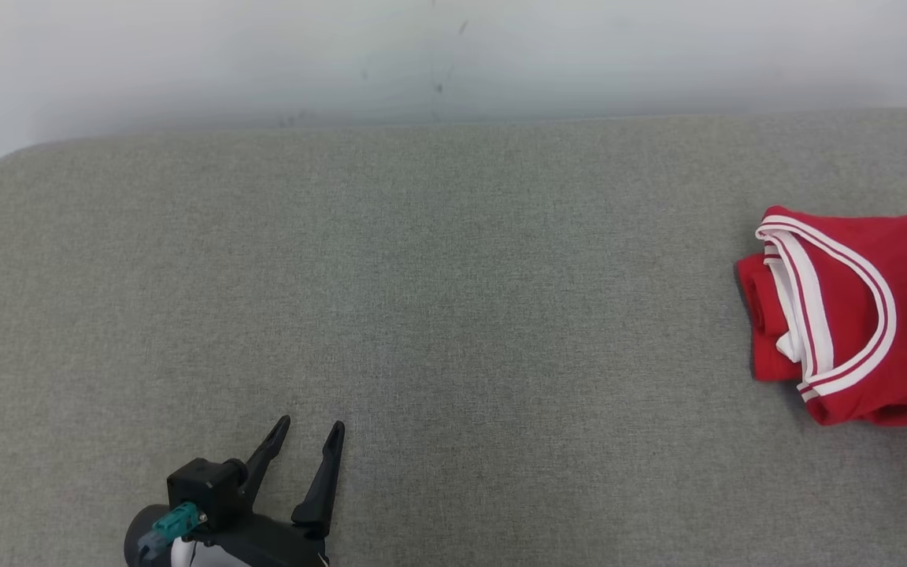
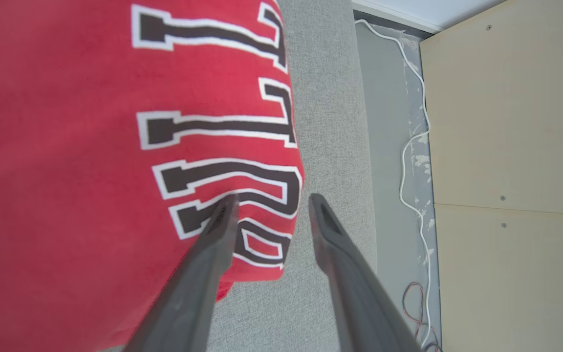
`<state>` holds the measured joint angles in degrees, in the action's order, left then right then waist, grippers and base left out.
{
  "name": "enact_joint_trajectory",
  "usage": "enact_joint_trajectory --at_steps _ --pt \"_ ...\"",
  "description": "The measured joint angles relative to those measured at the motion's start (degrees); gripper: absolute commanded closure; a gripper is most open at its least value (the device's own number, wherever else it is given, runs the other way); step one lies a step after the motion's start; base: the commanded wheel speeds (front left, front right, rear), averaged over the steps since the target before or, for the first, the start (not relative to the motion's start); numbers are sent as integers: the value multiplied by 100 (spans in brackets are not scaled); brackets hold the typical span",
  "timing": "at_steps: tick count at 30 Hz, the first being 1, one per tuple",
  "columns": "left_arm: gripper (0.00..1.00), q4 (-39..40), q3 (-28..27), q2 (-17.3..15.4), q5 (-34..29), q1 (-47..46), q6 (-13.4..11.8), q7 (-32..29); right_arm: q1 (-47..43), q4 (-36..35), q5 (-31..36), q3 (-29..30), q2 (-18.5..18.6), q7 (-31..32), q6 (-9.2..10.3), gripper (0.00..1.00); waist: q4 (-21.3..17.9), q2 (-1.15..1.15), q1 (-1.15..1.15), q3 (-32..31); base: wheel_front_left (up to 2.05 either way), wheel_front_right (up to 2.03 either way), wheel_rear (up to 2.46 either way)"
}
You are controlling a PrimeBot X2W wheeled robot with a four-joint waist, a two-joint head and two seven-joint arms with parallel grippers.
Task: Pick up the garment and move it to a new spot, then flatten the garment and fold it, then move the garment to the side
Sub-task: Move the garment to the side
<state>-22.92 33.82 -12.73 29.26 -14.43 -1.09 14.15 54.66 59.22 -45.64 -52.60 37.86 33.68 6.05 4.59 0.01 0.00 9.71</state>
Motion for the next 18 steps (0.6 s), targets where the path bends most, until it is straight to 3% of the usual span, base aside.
enact_joint_trajectory --at_steps 7,18 --pt "0 -90 -4 20 19 8 1 1 129 104 145 -92 12 -132 -4 0 -61 -1 0 -162 0 0 0" --pt "0 -339 -40 127 100 230 0 2 -237 -339 -334 436 -12 -1563 -512 0 -143 0 -1 -647 0 0 0"
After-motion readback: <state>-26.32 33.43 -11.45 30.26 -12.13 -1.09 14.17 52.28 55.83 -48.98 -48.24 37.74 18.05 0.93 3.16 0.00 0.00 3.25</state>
